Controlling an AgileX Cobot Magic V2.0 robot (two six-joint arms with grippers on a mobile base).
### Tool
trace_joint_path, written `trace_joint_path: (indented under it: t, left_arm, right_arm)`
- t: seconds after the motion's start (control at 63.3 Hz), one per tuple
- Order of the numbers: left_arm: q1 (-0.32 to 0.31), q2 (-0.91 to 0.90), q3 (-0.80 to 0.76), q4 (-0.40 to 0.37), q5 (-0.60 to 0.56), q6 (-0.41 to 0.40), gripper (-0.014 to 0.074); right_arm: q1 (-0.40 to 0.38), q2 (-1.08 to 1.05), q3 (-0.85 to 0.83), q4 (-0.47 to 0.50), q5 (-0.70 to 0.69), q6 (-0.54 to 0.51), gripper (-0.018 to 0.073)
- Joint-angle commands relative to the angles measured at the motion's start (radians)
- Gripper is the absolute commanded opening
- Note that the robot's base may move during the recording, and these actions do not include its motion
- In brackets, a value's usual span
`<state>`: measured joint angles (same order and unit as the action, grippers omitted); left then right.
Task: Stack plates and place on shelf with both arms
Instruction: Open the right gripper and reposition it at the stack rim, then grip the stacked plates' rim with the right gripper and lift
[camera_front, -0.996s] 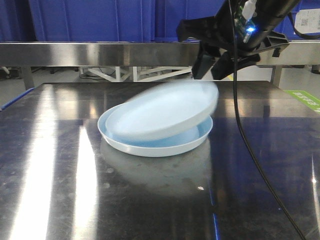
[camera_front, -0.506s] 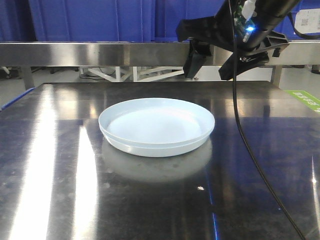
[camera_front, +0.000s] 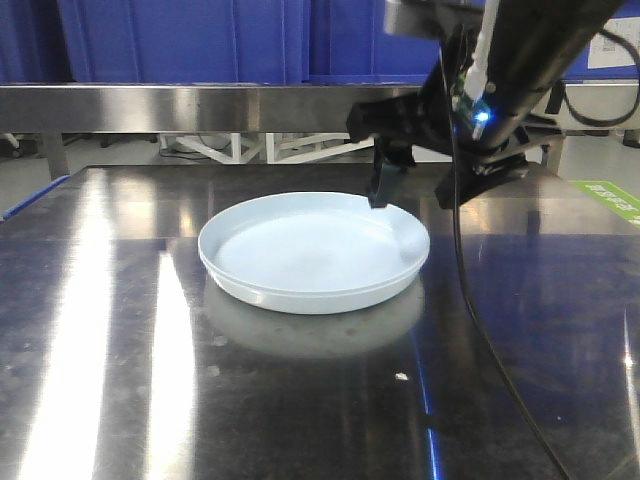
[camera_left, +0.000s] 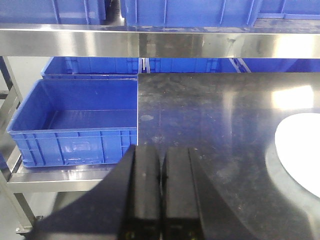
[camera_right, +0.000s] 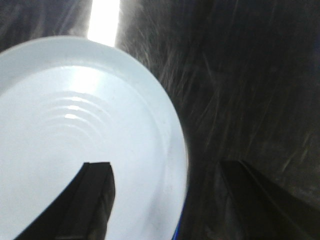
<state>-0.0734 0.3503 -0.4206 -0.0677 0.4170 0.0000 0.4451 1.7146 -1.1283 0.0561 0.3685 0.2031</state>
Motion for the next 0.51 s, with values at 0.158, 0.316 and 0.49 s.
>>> trace_joint_path:
  t: [0.158,0.316,0.49]
  left_arm:
    - [-0.005,0.005,-0.028,-0.001,-0.088,0.0,0.0099]
    - [-0.005,0.005,-0.028,-0.001,-0.088,0.0,0.0099]
    - [-0.005,0.005,-0.028,-0.001,-0.088,0.0,0.0099]
  right_arm:
    - [0.002,0.006,-0.036,0.001,-0.048,-0.007,0.0539]
    - [0.002,0.022,-0.036,0.001,-0.04,-0.007,0.0538]
    - [0.002,0.024,-0.036,0.001,-0.043,-0.007,0.0316]
